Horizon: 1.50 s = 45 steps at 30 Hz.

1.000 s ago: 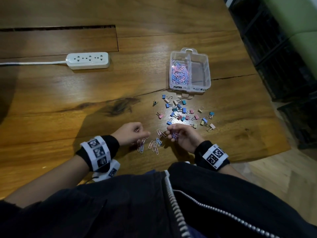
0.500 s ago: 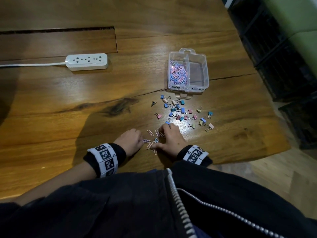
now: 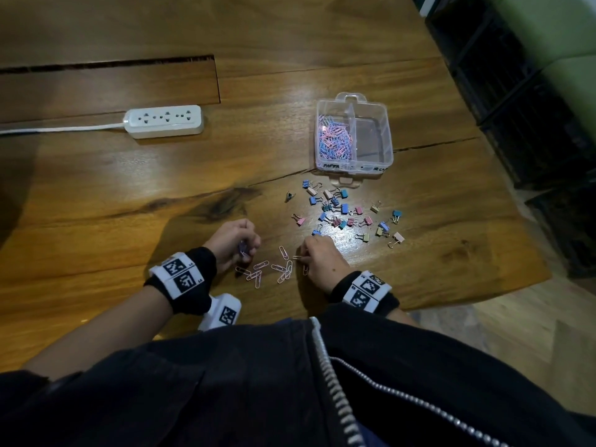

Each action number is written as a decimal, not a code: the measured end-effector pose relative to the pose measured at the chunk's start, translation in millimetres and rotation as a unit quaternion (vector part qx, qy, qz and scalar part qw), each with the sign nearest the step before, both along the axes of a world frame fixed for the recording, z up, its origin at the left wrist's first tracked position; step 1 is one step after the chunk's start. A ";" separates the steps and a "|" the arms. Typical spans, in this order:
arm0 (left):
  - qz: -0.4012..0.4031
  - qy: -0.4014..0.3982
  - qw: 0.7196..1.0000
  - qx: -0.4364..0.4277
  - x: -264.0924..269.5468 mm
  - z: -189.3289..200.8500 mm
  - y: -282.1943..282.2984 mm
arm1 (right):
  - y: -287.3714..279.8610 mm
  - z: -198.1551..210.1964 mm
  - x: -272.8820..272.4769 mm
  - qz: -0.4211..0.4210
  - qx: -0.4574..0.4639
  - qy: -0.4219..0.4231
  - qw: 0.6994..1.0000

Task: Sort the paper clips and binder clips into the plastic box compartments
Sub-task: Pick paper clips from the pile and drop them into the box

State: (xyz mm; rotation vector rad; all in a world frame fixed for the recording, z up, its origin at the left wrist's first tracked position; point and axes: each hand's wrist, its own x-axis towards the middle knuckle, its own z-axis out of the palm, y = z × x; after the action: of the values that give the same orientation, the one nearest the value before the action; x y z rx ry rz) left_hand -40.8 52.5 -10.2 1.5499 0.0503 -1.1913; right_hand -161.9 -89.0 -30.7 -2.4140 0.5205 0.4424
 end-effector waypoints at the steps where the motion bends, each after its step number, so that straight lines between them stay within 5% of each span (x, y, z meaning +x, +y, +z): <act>1: -0.034 -0.022 0.999 0.016 1.9 0.0 1.0 | -1.4 1.1 0.2 -0.031 0.036 -0.004 0.999; 4: -0.237 -0.188 0.947 0.107 3.0 1.9 7.0 | -9.4 4.4 -1.4 -0.156 0.203 -0.028 0.966; 7: -0.419 -0.339 0.821 0.190 0.5 3.2 16.7 | -21.5 15.4 -5.4 -0.250 0.334 -0.036 0.908; 9: -0.466 -0.403 0.755 0.224 0.5 0.4 21.3 | -29.2 21.6 -7.7 -0.297 0.424 -0.028 0.855; 14: -0.497 -0.443 0.710 0.229 -1.6 -7.9 24.7 | -44.3 21.9 -13.0 -0.371 0.569 0.023 0.733; 16: -0.501 -0.443 0.711 0.216 -1.9 -11.7 26.6 | -46.1 22.6 -14.6 -0.384 0.622 0.034 0.681; 18: -0.487 -0.424 0.740 0.190 -1.8 -14.4 27.6 | -45.8 22.0 -15.5 -0.383 0.646 0.035 0.659; 20: -0.434 -0.376 0.803 0.161 -2.3 -14.2 26.7 | -45.5 20.5 -14.8 -0.388 0.654 0.034 0.649; 22: -0.336 -0.253 0.900 0.120 -3.1 -13.0 25.4 | -45.9 19.3 -14.0 -0.389 0.659 0.032 0.643; 25: -0.232 -0.099 0.966 0.064 -0.3 -10.4 24.4 | -46.3 21.7 -12.4 -0.381 0.643 0.034 0.663; 30: -0.233 -0.102 0.961 0.109 0.9 -8.6 14.9 | -40.2 22.2 -11.5 -0.325 0.533 0.021 0.781; 32: -0.272 -0.211 0.927 0.151 -3.7 -6.3 12.3 | -33.8 20.3 -9.1 -0.302 0.451 0.029 0.839; 35: -0.380 -0.366 0.826 0.199 -11.7 -6.1 14.5 | -24.0 16.9 -5.9 -0.205 0.275 0.032 0.939; 37: -0.441 -0.402 0.772 0.217 -14.7 -11.0 16.3 | -16.8 14.3 -5.7 -0.135 0.188 0.023 0.973; 41: -0.435 -0.425 0.766 0.205 -16.1 -15.7 10.9 | -8.4 2.8 -5.4 -0.042 0.061 0.000 0.997; 45: -0.452 -0.426 0.757 0.203 -16.7 -14.1 0.1 | -4.1 -0.2 -1.2 -0.025 0.044 0.007 0.999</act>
State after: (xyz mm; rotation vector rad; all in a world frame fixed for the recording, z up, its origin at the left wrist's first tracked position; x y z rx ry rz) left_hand -57.5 52.6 -24.3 2.5132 -1.2531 -1.0556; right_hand -163.1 -93.1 -30.9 -2.3101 0.5539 0.4508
